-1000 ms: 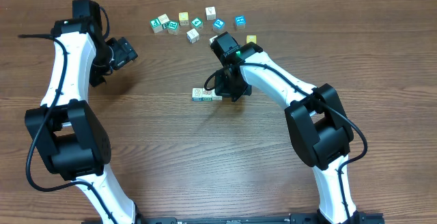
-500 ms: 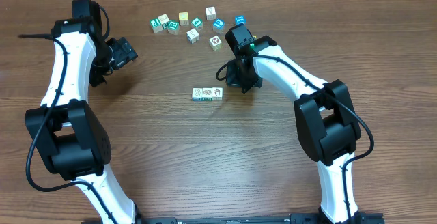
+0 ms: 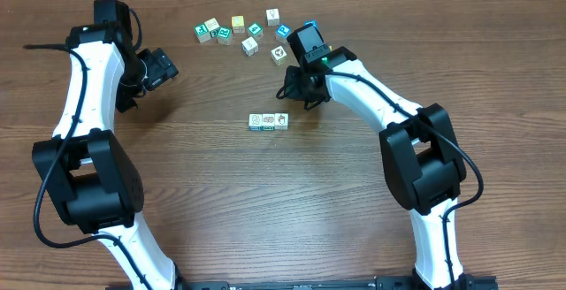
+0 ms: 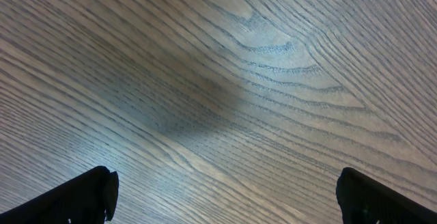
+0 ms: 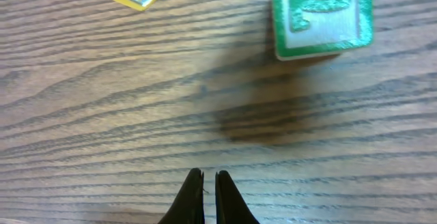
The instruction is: Form a horizontal line
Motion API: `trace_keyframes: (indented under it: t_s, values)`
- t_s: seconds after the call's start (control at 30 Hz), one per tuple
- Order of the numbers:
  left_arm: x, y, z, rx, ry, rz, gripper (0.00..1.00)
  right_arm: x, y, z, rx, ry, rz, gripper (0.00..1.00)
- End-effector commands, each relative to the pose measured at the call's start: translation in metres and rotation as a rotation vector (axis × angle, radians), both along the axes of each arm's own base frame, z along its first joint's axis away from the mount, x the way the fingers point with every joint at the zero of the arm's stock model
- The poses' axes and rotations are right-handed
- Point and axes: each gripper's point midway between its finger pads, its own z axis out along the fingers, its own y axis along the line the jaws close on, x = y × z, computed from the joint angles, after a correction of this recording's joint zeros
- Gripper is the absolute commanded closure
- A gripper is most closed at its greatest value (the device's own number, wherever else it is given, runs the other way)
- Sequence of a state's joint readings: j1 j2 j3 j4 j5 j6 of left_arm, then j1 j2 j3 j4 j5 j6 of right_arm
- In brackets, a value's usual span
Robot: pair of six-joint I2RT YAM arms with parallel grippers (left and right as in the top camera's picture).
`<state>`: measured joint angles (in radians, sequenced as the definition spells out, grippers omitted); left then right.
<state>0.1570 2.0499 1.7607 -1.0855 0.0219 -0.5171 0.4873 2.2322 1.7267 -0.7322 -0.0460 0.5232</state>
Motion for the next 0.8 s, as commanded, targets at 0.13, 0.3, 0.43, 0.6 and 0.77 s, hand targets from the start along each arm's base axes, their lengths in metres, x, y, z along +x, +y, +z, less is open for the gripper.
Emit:
trace_keyframes:
  t_s: [0.13, 0.3, 0.43, 0.6, 0.77]
  values:
    - [0.005, 0.002, 0.006, 0.011, -0.017, -0.007, 0.0, -0.014, 0.024, -0.001, -0.008, -0.003, 0.074, 0.96]
    - [0.005, 0.002, 0.006, 0.011, -0.018, -0.007, 0.0, -0.024, 0.029, -0.004, -0.023, 0.017, 0.104, 0.96]
    - [0.005, 0.002, 0.006, 0.011, -0.017, -0.007, 0.0, -0.03, 0.03, -0.005, -0.032, 0.032, 0.111, 0.96]
    - [0.005, 0.002, 0.006, 0.011, -0.017, -0.008, 0.0, -0.034, 0.03, -0.006, -0.039, 0.045, 0.116, 0.96]
    - [0.005, 0.002, 0.006, 0.011, -0.017, -0.007, 0.0, -0.037, 0.031, -0.007, -0.043, 0.052, 0.121, 0.96]
